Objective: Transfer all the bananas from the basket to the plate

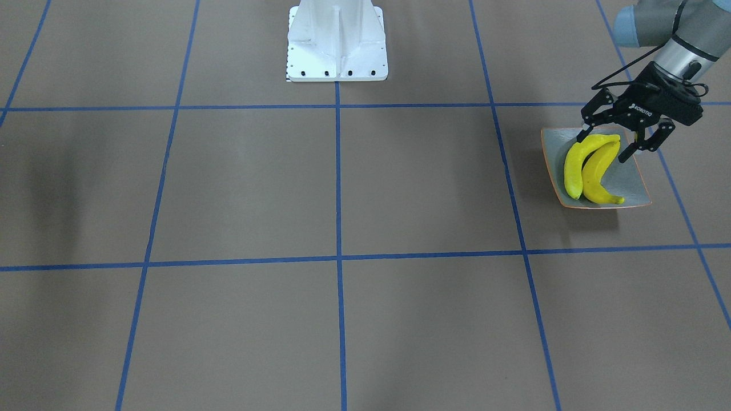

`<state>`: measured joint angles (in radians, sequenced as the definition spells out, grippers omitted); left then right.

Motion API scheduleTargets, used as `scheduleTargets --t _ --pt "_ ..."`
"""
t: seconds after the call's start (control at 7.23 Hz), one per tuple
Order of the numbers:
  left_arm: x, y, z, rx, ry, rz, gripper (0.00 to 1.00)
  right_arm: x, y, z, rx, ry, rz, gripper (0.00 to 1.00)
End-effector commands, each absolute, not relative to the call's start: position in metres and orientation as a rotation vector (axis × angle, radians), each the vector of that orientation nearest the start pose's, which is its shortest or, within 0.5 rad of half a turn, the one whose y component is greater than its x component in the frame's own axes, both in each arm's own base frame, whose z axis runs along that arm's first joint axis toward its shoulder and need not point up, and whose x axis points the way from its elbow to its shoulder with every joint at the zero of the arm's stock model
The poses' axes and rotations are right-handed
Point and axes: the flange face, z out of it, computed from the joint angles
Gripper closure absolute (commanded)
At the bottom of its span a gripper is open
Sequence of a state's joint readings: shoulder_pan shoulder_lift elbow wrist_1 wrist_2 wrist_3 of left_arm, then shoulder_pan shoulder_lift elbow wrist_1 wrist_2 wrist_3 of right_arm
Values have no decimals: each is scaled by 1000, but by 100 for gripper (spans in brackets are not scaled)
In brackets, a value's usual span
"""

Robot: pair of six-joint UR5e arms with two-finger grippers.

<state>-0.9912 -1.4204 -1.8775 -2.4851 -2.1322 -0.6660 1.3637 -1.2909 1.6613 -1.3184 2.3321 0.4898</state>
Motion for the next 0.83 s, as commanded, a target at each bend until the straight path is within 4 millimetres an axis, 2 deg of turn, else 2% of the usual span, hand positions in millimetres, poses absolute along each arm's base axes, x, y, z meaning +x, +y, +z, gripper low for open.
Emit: scheduleTargets --t 0.0,0.28,0.41,0.55,0.69 --pt "193 -438 432 552 1098 137 0 -144 -612 326 216 -1018 202 100" --pt "214 -464 368 540 1218 27 0 -215 -614 239 156 -1091 365 100" --pt "218 -471 335 540 1279 -17 0 -244 -610 203 110 -1126 467 100" --pt "222 -475 307 531 1334 -54 0 -269 -603 170 73 -1160 568 100" --pt "227 -480 273 528 1395 -82 0 -305 -591 146 57 -1176 639 100"
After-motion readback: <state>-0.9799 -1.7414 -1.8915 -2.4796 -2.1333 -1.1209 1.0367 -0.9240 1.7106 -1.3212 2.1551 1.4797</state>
